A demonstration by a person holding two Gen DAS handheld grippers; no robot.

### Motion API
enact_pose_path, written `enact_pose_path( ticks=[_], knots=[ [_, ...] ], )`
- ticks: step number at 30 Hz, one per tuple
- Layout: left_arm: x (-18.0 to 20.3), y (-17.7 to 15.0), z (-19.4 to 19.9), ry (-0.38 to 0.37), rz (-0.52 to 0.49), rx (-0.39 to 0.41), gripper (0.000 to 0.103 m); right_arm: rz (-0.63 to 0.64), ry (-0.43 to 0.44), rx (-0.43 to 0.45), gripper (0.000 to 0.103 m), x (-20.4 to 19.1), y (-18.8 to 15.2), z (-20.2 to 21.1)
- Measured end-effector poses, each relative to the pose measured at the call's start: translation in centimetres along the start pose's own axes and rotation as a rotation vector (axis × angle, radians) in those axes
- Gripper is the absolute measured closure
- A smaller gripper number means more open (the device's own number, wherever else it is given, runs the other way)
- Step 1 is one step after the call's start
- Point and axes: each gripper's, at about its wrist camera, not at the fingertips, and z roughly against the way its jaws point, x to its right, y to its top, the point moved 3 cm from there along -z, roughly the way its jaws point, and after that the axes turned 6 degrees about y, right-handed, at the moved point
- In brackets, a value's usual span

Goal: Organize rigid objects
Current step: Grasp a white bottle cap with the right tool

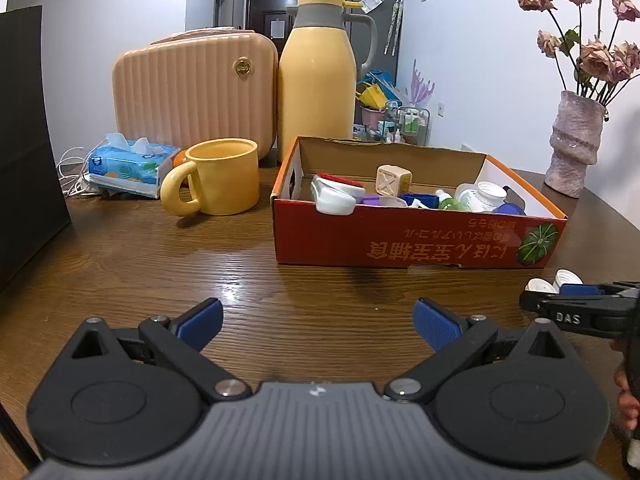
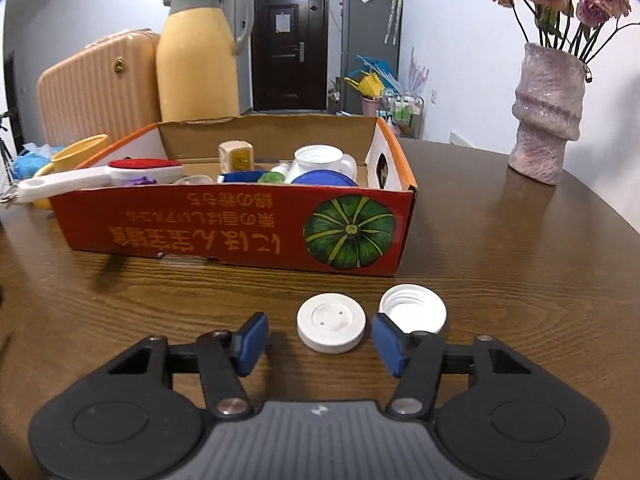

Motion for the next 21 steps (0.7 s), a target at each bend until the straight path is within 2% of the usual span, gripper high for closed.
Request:
enact_pose_path(
  ticks=[4, 14, 21],
  knots=[
    [-0.1, 0.0, -0.1, -0.005, 0.003, -0.006, 0.0, -0.013, 0.005, 0.001, 0.064, -0.1, 0.4, -0.9],
    [0.3, -0.4, -0.3, -0.006, -0.011, -0.017, 0.0, 0.016, 0.011, 0.053, 0.065, -0.6, 0.1, -0.1],
    [1.0, -0.6, -0.6, -0.008, -0.028, -0.023, 0.0, 0.001, 0.027, 0.145, 0.065, -0.1, -0.1, 3.2]
  ],
)
